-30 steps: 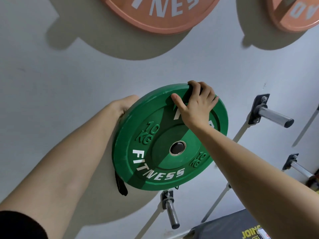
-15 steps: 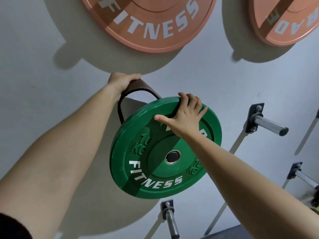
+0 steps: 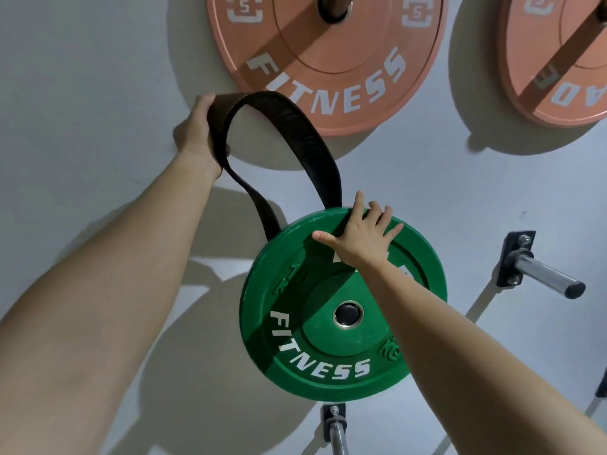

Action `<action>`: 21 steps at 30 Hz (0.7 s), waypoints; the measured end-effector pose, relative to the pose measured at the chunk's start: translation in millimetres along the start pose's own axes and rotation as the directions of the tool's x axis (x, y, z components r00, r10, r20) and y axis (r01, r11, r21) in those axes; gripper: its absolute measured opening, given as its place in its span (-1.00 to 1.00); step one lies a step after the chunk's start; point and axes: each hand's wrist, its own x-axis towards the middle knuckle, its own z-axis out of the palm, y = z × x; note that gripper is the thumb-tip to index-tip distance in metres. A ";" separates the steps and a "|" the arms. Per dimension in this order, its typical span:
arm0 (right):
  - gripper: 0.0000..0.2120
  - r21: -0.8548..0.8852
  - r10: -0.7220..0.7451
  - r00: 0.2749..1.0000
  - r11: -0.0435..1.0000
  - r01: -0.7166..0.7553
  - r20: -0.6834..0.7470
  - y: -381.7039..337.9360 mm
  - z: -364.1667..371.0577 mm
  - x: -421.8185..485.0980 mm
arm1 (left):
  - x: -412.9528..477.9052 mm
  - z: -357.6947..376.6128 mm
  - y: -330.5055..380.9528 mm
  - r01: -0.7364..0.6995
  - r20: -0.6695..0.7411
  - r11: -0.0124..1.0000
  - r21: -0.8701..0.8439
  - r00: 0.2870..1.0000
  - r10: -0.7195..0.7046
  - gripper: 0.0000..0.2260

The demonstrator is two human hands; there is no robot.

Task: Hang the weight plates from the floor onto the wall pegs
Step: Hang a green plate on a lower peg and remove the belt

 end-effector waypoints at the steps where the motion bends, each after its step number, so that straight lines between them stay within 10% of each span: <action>1: 0.18 -0.012 0.008 1.000 1.000 -0.007 0.013 -4.1 -1.7 -1.1 | -5.5 -9.5 4.7 -0.009 -0.029 1.000 -0.008 1.000 0.009 -0.78; 21: -0.02 -0.018 -0.050 0.995 0.999 0.052 0.090 -9.4 -21.7 -26.4 | -72.2 -135.9 0.2 -0.135 -0.556 0.914 0.383 0.757 0.344 -0.66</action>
